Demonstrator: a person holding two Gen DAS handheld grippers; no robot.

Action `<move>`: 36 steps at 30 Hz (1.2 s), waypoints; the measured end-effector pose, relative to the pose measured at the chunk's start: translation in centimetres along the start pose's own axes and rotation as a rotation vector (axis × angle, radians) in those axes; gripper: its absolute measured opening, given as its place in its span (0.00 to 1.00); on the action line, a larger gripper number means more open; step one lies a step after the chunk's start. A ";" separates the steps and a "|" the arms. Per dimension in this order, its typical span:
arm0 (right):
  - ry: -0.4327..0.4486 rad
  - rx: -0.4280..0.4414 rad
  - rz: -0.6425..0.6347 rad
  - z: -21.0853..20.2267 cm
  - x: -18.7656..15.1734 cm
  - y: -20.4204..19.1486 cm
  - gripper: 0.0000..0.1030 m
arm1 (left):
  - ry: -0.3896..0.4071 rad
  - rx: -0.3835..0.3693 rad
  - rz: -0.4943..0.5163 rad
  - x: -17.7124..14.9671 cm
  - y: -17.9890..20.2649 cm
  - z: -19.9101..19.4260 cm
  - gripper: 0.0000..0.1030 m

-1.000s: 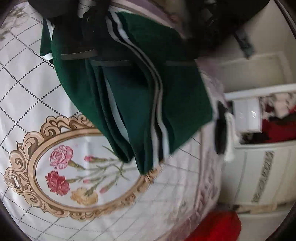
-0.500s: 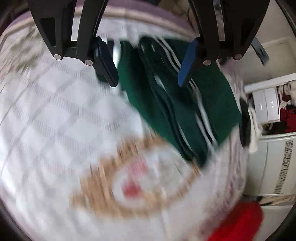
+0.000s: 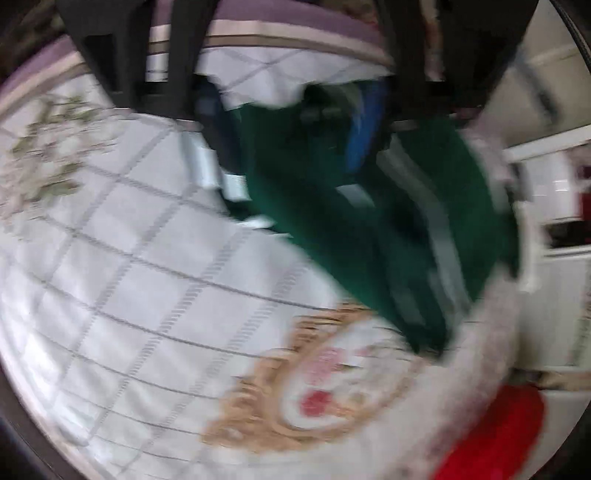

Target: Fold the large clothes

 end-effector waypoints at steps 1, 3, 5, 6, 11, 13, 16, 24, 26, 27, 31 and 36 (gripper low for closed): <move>-0.044 0.073 -0.013 0.7 -0.8 0.1 0.80 | -0.006 0.003 -0.007 -0.1 -0.1 0.1 1.00; -0.179 0.098 -0.052 4.7 -1.2 -0.3 0.80 | -0.018 0.012 -0.014 -0.5 -0.4 0.4 1.00; -0.284 0.098 -0.041 8.2 -1.8 0.5 0.49 | -0.026 0.025 -0.015 -0.8 -0.9 0.5 1.00; -0.267 0.090 -0.021 8.7 -1.9 0.7 0.35 | -0.026 0.033 -0.017 -1.1 -1.3 0.5 1.00; -0.090 0.269 0.023 2.2 -1.1 -2.4 0.14 | -0.054 0.055 -0.023 -2.4 -3.1 1.5 1.00; -0.011 0.319 0.049 -0.1 -0.8 -2.3 0.14 | -0.078 0.060 -0.032 -2.8 -3.5 2.2 1.00; -0.026 0.046 0.040 1.6 0.3 0.3 0.15 | -0.083 0.064 -0.041 -2.7 -3.7 2.2 1.00; -0.082 -0.085 -0.054 0.4 3.6 -1.8 0.54 | -0.043 0.035 -0.074 3.1 -3.0 1.3 1.00; -0.016 -0.048 -0.096 -0.7 6.0 -3.8 0.72 | -0.002 0.064 -0.079 6.7 -2.3 1.9 1.00; -0.002 -0.036 -0.112 -0.7 6.7 -4.8 0.72 | 0.014 0.074 -0.082 8.6 -2.0 2.6 1.00; 0.053 -0.006 -0.183 2.5 11.7 -9.6 0.72 | 0.018 0.089 -0.064 14.4 -0.5 6.1 1.00; -0.014 0.001 -0.220 8.8 15.8 -12.7 0.24 | -0.017 0.105 -0.018 16.5 0.5 8.7 1.00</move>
Point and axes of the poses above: each gripper's, at about its wrist camera, not at the fingertips, and z roughly the way its jaws point, y to its right, x to its top, the point moved 1 cm from there along z, roughly the way its jaws point, and after that the axes turned 11 degrees about x, right-handed, at the moved point
